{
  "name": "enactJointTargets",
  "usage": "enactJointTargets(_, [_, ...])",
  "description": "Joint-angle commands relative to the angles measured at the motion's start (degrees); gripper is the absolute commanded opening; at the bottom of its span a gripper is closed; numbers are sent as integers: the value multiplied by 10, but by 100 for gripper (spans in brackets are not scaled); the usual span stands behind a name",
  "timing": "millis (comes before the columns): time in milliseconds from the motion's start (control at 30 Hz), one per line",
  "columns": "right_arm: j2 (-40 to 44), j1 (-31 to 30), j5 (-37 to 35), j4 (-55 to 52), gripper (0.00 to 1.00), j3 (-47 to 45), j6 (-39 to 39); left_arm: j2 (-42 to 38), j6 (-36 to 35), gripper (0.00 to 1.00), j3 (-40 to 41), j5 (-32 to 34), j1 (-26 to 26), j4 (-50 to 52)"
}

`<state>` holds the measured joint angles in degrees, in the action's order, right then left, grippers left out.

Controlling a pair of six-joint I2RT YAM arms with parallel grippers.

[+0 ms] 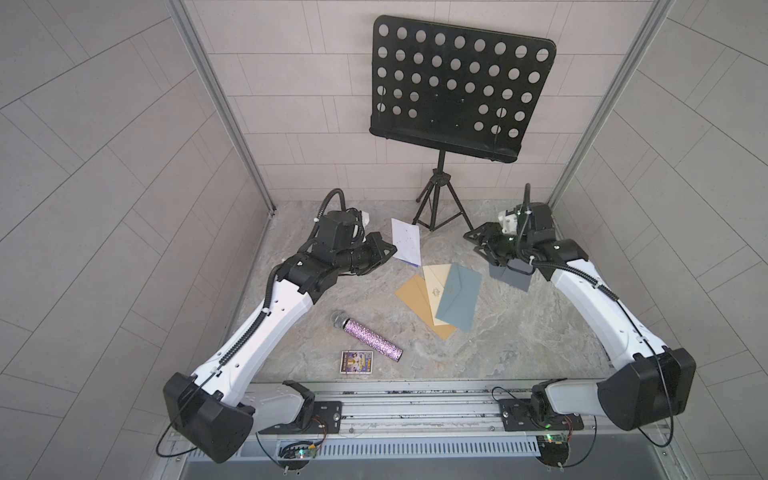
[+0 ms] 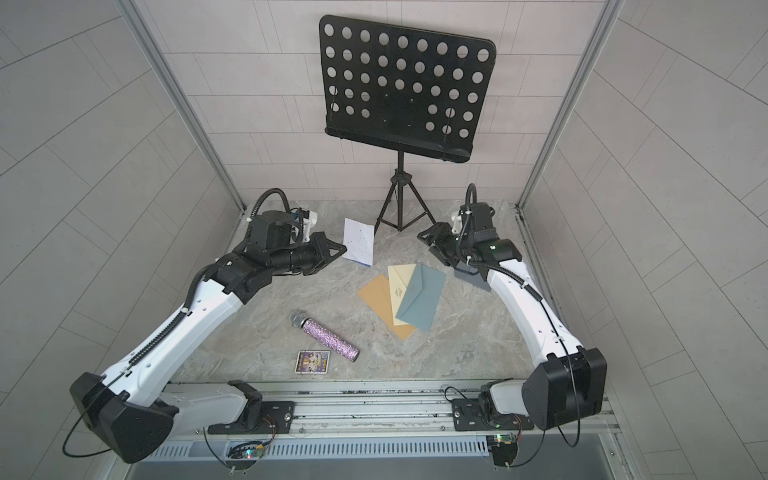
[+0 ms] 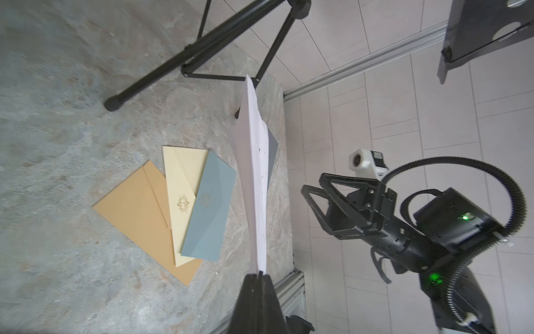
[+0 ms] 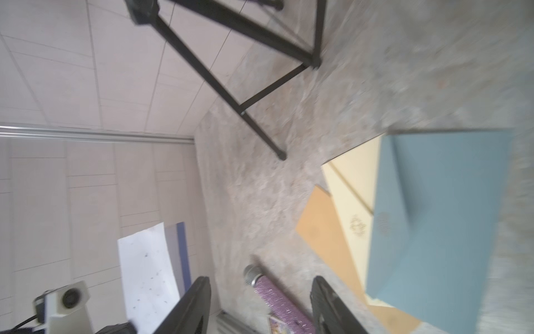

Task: Take the letter paper out of the envelope
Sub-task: Place the envelope at the center of the board, then unfold the letter paper.

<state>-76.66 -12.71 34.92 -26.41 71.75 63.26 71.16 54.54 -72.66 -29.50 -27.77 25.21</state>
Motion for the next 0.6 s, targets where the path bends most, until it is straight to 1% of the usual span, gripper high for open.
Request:
enactJointTargets(0, [-5, -39, 48, 98, 59, 0, 106, 12, 46, 0, -15, -75, 1, -42])
enactJointTargets(67, [-14, -56, 52, 106, 59, 8, 117, 13, 54, 0, -17, -87, 0, -49])
enactJointTargets(167, [-24, -65, 49, 99, 59, 21, 116, 14, 55, 0, -22, -97, 0, -52])
enactJointTargets(567, [-37, -84, 62, 119, 56, 35, 148, 15, 61, 0, -6, -96, -7, -64])
